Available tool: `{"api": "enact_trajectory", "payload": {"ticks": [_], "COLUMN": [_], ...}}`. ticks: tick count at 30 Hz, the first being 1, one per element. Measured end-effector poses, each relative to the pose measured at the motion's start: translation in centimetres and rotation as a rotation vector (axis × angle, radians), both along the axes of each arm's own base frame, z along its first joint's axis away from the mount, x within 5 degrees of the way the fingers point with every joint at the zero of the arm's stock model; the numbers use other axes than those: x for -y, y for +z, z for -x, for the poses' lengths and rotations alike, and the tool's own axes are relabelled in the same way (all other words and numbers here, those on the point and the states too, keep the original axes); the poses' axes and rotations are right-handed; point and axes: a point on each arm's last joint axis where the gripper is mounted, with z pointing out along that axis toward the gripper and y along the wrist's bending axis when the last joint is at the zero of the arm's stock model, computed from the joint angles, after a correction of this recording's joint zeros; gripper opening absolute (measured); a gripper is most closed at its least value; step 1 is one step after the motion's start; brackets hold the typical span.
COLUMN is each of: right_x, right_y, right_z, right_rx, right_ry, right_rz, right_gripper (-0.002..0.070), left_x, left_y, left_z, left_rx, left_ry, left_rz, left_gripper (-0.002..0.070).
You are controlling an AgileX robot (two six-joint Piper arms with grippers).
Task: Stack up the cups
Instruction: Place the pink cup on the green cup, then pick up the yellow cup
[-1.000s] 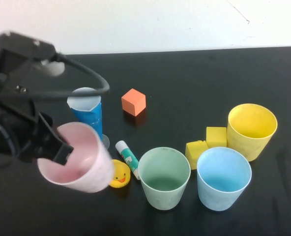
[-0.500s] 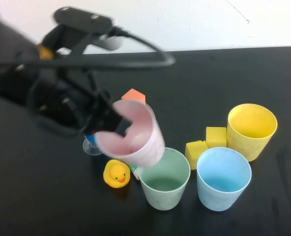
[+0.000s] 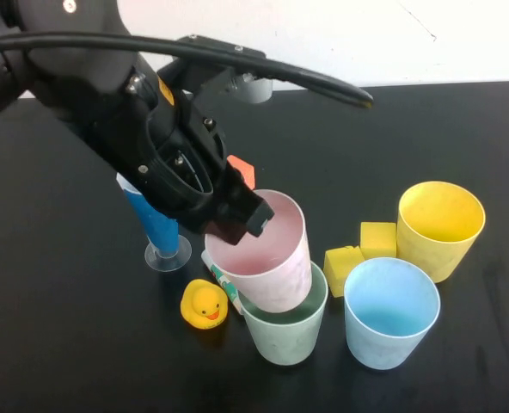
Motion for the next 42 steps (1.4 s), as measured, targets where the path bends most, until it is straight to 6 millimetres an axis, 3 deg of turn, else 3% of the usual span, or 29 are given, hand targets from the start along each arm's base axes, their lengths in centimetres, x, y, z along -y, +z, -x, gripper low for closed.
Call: {"api": "enact_trajectory", "payload": {"ticks": [15,25,27,31,33,37,42], "right_x": [0.0,0.1,0.1,0.0,-0.2,-0.2,-0.1], "right_y": [0.0,0.1,0.1,0.2,1.1,5.0,9.8], "right_z": [0.0,0.0,0.0,0.0,0.1,0.6,-0.5], "right_rx": [0.001,0.009,0.011,0.024,0.051,0.16,0.151], "right_ry": [0.001,-0.006,-0.006,0.01,0.035,0.061,0.093], "right_rz": [0.002,0.002,0.004,0.021,0.06,0.15,0.345], "right_gripper": [-0.0003,-0.0003,-0.0003,-0.0003,-0.0003,-0.0003,-0.0003], "left_x": [1.5,1.5,1.6,0.7,-0.2,-2.5,-5.3], "left_y": [-0.1,0.0,0.0,1.6,3.4,6.7,7.1], "left_z": [0.8,0.7,0.5,0.8,1.6,4.2,7.6], "left_rx": [0.053,0.09,0.107,0.228,0.325,0.514,0.625], "left_ry": [-0.114,-0.154,-0.15,-0.124,-0.101,-0.056,-0.008], "left_rz": [-0.047,-0.05,-0.049,-0.045,-0.023,0.04,0.086], "left_gripper": [0.0013,0.0217,0.0211,0.0085,0.0039,0.0008,0.0003]}}
